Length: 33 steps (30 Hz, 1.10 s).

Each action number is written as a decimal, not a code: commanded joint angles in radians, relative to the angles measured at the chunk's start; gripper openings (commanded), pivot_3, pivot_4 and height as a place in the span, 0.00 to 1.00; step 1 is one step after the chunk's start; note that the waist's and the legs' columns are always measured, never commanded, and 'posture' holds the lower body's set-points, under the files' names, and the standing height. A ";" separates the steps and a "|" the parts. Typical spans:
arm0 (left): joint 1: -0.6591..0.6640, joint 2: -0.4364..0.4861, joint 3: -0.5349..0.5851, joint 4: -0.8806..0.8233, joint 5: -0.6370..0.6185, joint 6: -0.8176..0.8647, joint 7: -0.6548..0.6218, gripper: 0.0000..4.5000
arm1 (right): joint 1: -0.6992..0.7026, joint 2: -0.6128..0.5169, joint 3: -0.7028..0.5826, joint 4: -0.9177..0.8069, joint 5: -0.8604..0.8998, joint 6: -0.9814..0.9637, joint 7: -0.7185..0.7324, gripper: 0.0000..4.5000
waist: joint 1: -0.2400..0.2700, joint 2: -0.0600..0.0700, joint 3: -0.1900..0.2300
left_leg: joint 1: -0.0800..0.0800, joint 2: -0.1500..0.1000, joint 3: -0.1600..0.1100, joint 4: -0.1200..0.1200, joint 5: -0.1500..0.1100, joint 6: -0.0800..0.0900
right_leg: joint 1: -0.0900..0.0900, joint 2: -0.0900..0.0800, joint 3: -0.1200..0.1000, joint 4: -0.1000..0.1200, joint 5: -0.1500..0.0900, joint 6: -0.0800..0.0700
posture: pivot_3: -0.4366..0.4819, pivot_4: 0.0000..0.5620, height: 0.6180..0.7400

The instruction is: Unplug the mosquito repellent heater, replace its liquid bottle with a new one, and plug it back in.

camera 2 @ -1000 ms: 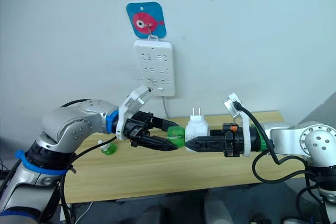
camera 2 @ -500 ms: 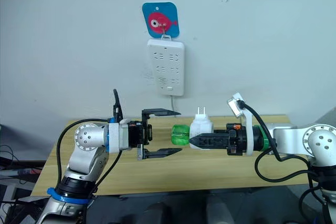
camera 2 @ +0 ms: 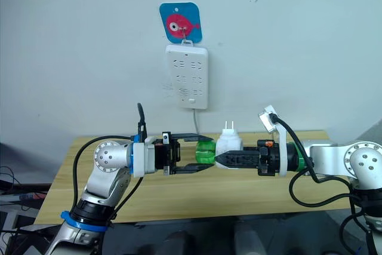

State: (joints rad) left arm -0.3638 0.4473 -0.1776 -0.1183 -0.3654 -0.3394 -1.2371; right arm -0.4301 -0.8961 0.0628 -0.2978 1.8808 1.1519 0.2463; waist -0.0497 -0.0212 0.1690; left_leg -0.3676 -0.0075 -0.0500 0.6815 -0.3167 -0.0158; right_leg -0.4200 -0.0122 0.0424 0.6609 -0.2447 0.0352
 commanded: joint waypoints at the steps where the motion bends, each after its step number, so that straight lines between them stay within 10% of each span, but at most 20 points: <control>1: -0.054 0.063 -0.005 -0.053 -0.079 0.216 -0.003 0.49 | -0.014 -0.001 -0.016 -0.036 0.026 0.002 0.022 0.67 | -0.002 0.000 0.000 | 0.000 0.000 0.000 0.000 0.000 0.000 | 0.000 0.000 0.000 0.000 0.000 0.000 | 0.35 0.26 0.92; 7: -0.369 0.195 0.023 0.016 -0.551 1.297 0.129 0.49 | -0.025 -0.008 -0.013 -0.049 0.011 0.016 0.050 0.67 | -0.006 -0.002 0.001 | -0.001 0.000 -0.002 0.001 0.000 0.000 | 0.000 0.007 -0.002 0.001 -0.001 0.002 | 0.37 0.27 0.92; 11: -0.472 0.206 0.019 0.095 -0.637 1.496 0.046 0.49 | -0.034 -0.006 -0.001 -0.047 0.012 0.022 0.058 0.67 | -0.021 -0.002 0.001 | 0.000 0.000 -0.001 0.000 0.000 0.000 | 0.000 0.008 -0.003 0.001 -0.003 0.005 | 0.36 0.27 0.92; 13: -0.455 0.210 0.006 0.067 -0.587 1.436 0.022 0.49 | -0.037 -0.003 0.002 -0.040 0.021 0.016 0.049 0.67 | -0.029 -0.002 0.002 | 0.000 0.001 -0.001 -0.001 0.000 0.001 | -0.001 0.008 -0.002 0.001 -0.001 0.001 | 0.36 0.27 0.92; 19: -0.302 0.169 0.075 -0.078 -0.392 1.036 0.037 0.98 | -0.025 -0.011 -0.005 -0.030 0.061 -0.001 0.019 0.67 | -0.032 -0.001 0.002 | 0.000 0.002 -0.002 -0.002 0.000 0.000 | -0.003 0.002 0.000 0.002 -0.002 -0.001 | 0.35 0.27 0.92; 25: -0.023 0.139 0.155 -0.162 -0.183 0.505 -0.009 0.98 | -0.005 -0.025 -0.021 -0.028 0.068 -0.005 0.013 0.67 | -0.030 -0.001 0.002 | 0.000 0.001 0.000 -0.002 0.000 -0.001 | -0.002 0.000 0.002 0.001 -0.001 -0.001 | 0.34 0.28 0.92; 33: 0.100 0.100 0.144 -0.165 -0.126 0.256 -0.028 0.98 | -0.009 -0.025 -0.021 -0.024 0.069 -0.005 0.010 0.67 | -0.006 -0.002 0.002 | 0.000 0.000 0.001 0.000 0.000 0.000 | 0.000 -0.001 0.001 0.000 -0.001 -0.001 | 0.35 0.28 0.92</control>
State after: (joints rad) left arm -0.2705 0.5603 -0.0328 -0.2671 -0.5039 -0.0321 -1.2636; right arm -0.4244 -0.9180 0.0719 -0.3060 1.9097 1.1617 0.2405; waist -0.0560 -0.0231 0.1714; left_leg -0.3673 -0.0076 -0.0491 0.6814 -0.3169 -0.0157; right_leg -0.4200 -0.0128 0.0437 0.6607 -0.2461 0.0344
